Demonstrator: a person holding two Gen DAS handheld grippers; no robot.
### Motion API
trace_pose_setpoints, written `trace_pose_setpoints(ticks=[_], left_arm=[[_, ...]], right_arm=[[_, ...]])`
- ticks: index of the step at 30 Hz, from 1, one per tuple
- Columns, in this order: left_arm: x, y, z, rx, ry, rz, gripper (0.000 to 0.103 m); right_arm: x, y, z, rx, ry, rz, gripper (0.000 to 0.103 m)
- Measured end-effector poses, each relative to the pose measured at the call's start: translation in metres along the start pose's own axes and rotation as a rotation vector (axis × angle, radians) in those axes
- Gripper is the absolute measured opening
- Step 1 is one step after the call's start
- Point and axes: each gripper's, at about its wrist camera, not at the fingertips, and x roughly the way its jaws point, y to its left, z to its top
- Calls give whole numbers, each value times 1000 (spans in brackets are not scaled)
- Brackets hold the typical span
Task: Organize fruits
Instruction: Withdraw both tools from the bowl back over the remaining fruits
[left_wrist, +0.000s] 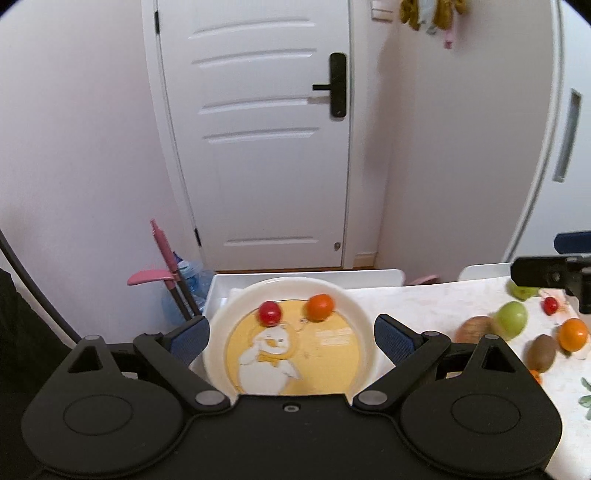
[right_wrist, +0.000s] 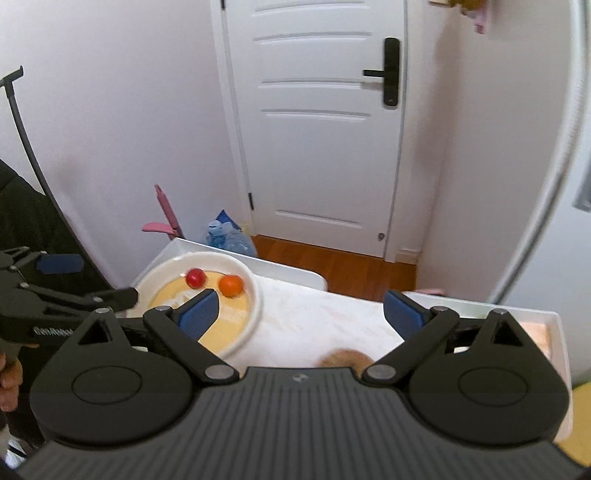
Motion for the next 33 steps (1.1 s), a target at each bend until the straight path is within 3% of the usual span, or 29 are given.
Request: trace_pose_setpoints(ticks=[8,17,28,33], left_arm=[[-28,-55,-16,-20,0,-25,98],[-47,-122,-50,-33,-16,1,98],[-18,-184,-96,-30,-2,25,98],[4,-199,-114,-32,7,31,98]], right_arm=[[-40,-56,-43,-15,17,-7,103],[-53,-106,-87,-69,41,26,103],[-24,-149,-142,-142,63,66,103],[-2,-157,-162,-173,65,73,98]])
